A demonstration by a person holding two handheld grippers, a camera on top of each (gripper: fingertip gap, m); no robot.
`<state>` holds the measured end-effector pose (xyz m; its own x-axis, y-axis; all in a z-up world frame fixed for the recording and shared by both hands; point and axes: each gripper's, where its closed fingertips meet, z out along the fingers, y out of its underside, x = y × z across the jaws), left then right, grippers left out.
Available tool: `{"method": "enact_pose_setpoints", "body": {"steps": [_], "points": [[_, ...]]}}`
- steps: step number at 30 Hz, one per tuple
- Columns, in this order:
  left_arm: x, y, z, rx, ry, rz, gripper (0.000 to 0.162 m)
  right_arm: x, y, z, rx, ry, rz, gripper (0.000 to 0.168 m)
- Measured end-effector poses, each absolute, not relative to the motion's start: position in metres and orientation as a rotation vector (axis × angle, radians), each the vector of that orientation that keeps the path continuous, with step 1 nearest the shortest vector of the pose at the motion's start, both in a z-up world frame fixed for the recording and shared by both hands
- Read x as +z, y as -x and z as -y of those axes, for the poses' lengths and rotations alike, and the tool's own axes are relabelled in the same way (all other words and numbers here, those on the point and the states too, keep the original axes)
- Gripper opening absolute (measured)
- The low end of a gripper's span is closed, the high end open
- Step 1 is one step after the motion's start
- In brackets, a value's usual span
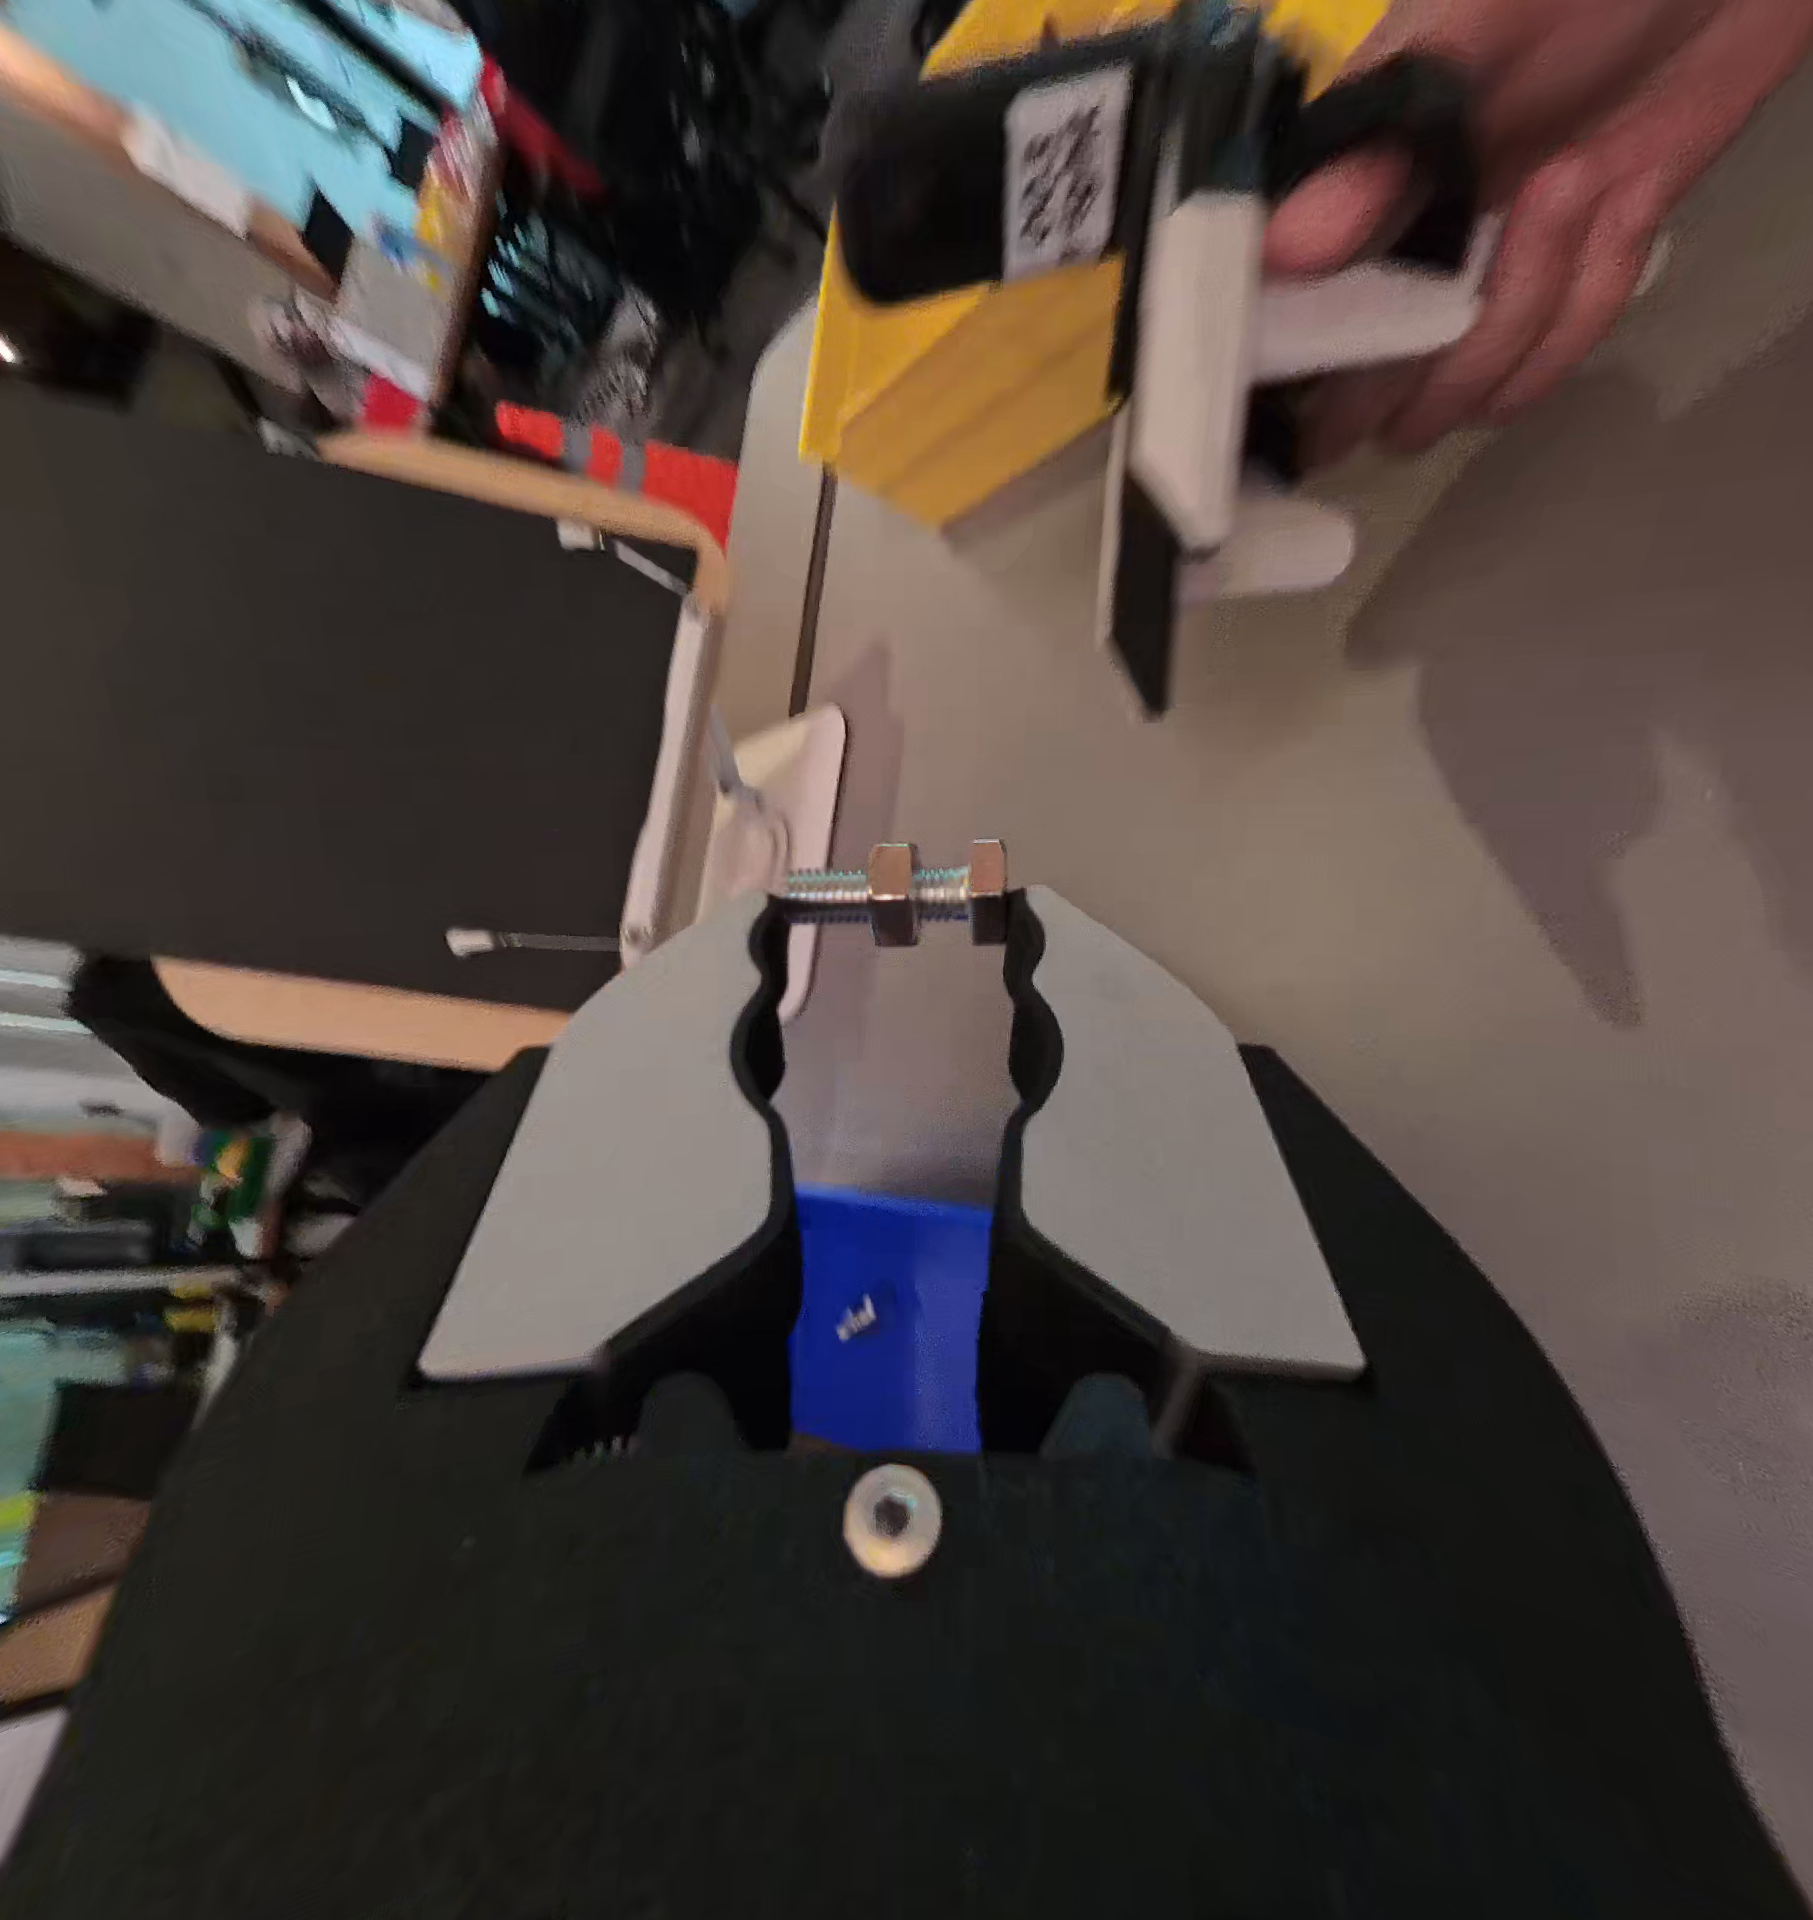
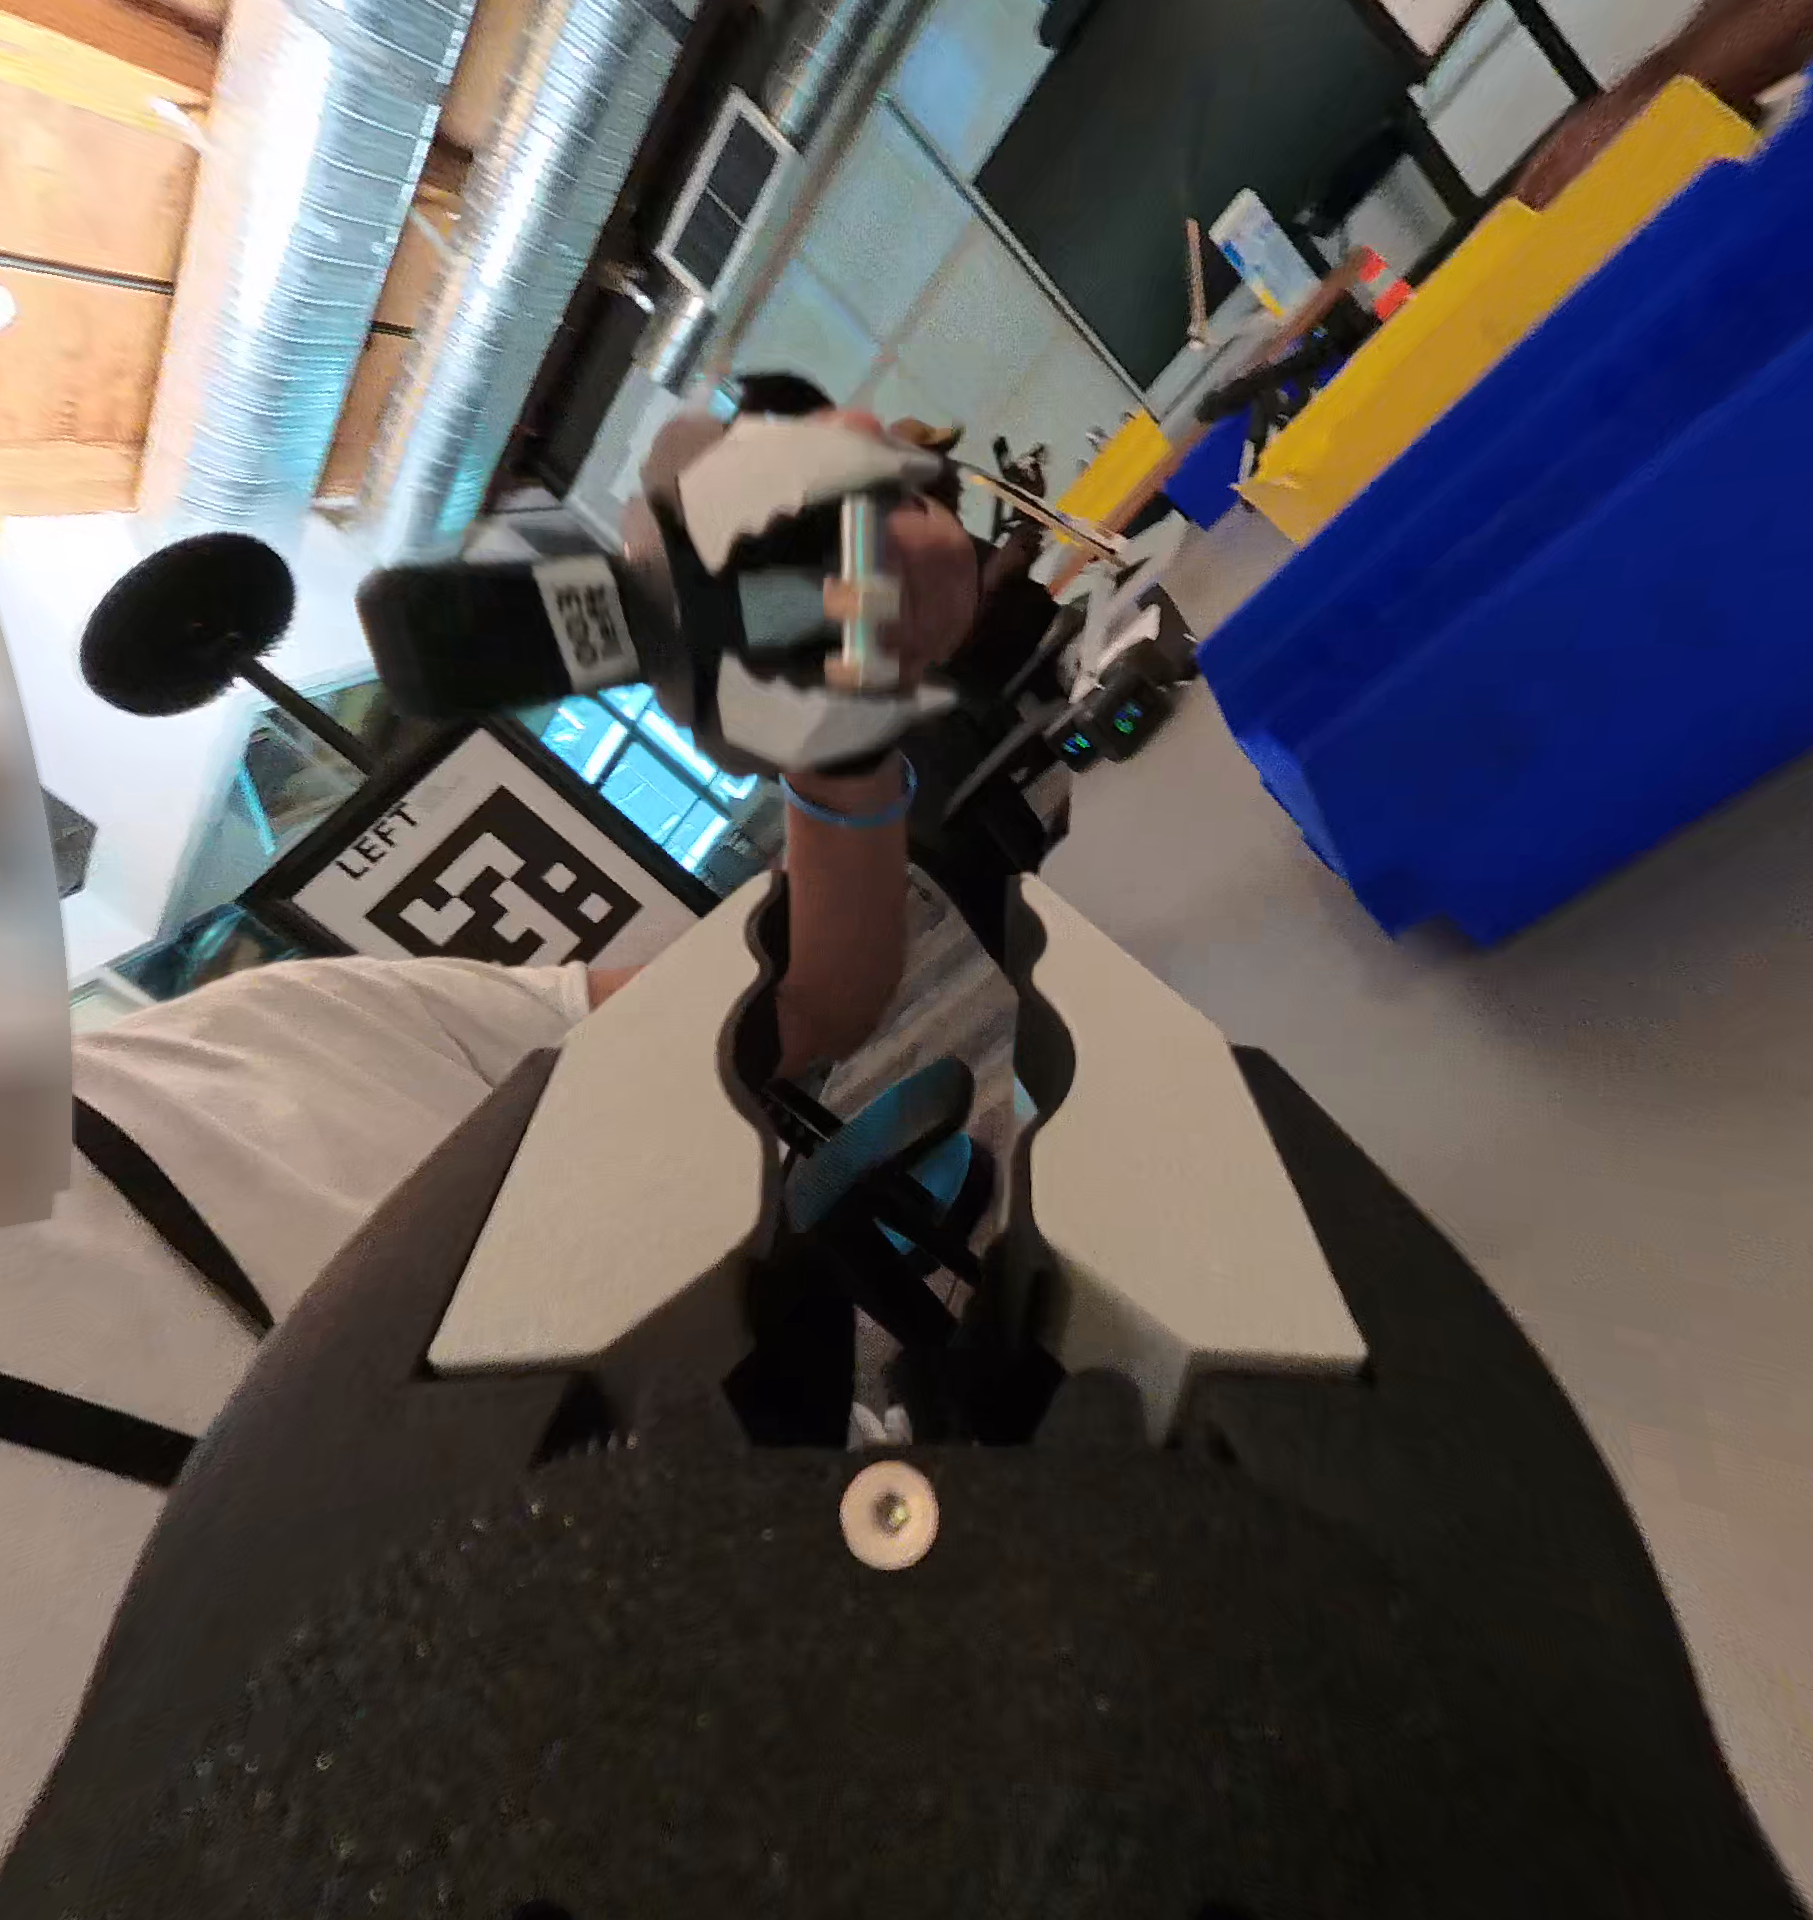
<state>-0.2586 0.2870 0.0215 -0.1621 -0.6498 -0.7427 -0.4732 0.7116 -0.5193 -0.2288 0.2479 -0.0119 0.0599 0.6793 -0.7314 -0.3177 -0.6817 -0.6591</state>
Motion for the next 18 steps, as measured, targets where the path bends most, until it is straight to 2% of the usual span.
{"method": "enact_pose_setpoints", "body": {"steps": [5,10,18], "points": [[0.019,0.239,-0.249,-0.161,0.756,-1.825,0.040,0.009,0.247,-0.238,1.770,1.522,0.427,0.037],[0.011,0.229,-0.247,-0.155,0.757,-1.835,0.040,0.002,0.252,-0.232,1.718,1.529,0.440,0.022],[0.002,0.220,-0.242,-0.118,0.727,-1.841,0.040,-0.004,0.241,-0.230,1.716,1.520,0.388,0.021]]}}
